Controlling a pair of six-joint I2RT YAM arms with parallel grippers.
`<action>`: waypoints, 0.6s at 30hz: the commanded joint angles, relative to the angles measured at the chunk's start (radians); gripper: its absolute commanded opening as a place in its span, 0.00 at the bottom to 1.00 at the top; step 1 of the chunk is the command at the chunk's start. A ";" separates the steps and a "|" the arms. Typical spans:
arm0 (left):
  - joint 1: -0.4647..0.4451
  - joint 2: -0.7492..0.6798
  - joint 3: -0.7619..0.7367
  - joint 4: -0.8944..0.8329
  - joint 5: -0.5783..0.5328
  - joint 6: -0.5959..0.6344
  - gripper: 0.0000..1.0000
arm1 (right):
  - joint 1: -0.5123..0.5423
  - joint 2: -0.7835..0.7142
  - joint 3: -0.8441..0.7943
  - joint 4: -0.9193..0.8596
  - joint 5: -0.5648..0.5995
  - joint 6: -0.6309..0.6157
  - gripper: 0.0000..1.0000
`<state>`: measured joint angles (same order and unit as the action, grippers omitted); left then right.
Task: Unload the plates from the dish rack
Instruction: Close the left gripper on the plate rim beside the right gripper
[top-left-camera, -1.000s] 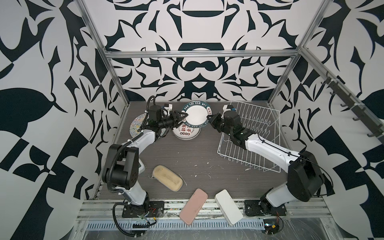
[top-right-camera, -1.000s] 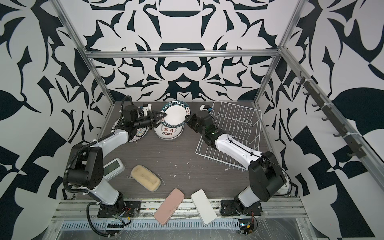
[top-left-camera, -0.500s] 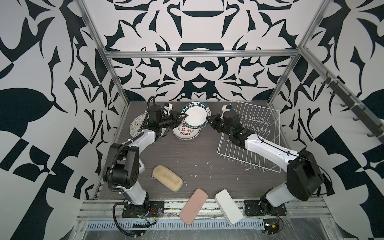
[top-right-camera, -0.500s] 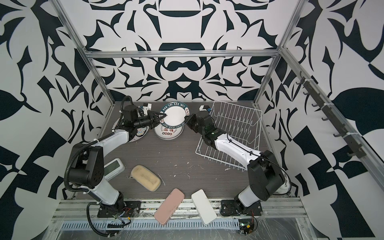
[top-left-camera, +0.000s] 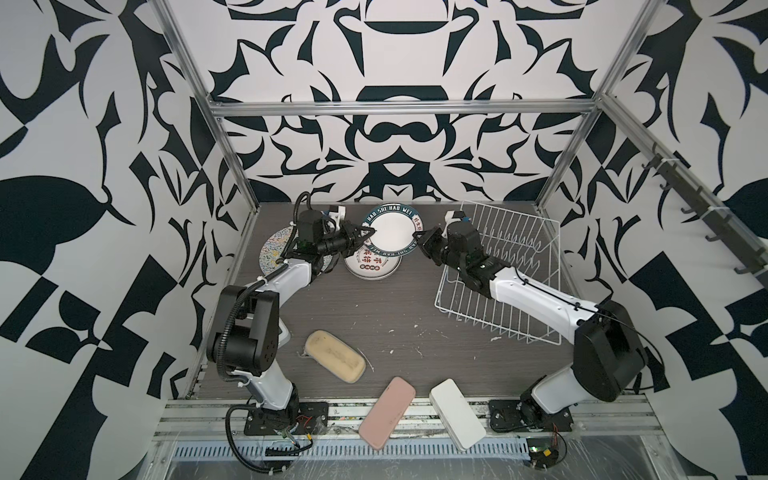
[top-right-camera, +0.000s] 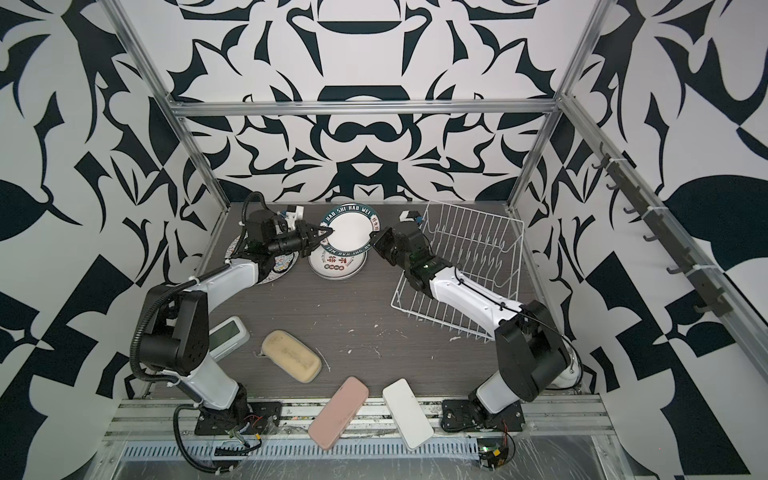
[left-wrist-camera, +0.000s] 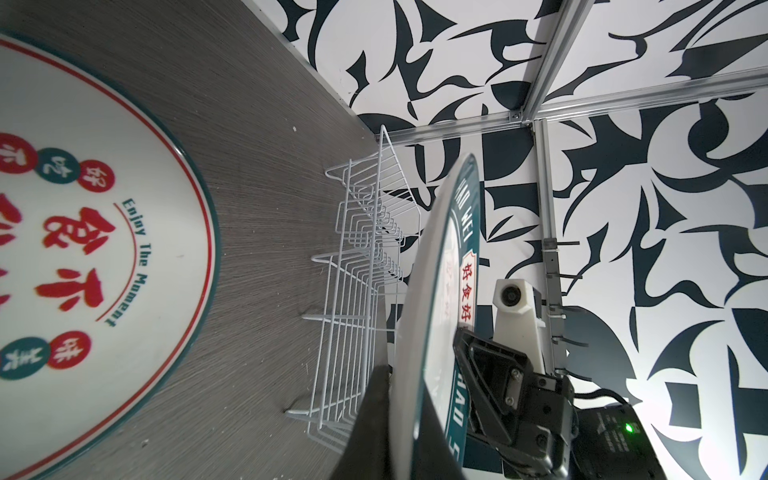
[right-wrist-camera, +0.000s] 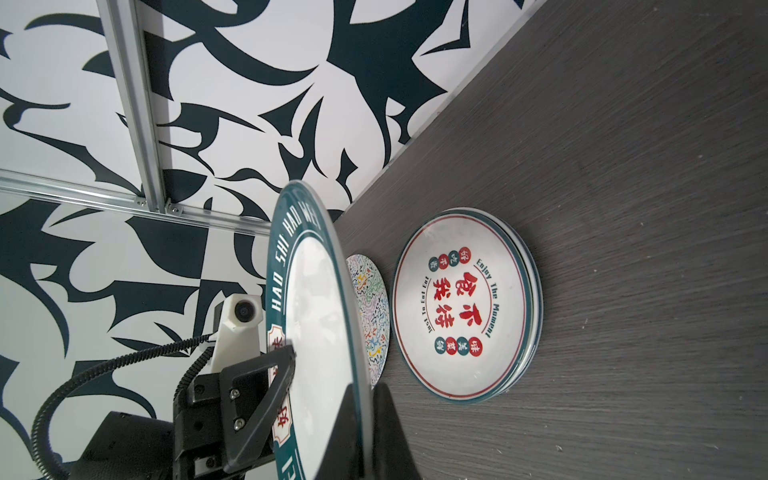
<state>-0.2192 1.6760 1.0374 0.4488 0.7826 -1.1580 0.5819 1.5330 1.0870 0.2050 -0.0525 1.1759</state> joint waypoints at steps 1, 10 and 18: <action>-0.003 0.010 -0.018 0.028 0.007 -0.029 0.01 | 0.001 -0.022 0.019 0.059 -0.006 -0.024 0.00; 0.000 0.009 -0.016 0.037 0.004 -0.027 0.00 | -0.008 -0.042 0.006 0.016 0.036 -0.019 0.43; 0.005 0.020 -0.010 0.039 0.002 -0.021 0.00 | -0.023 -0.047 -0.003 -0.003 0.039 -0.016 0.58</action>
<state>-0.2184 1.6920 1.0222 0.4465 0.7776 -1.1774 0.5659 1.5295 1.0851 0.1913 -0.0292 1.1679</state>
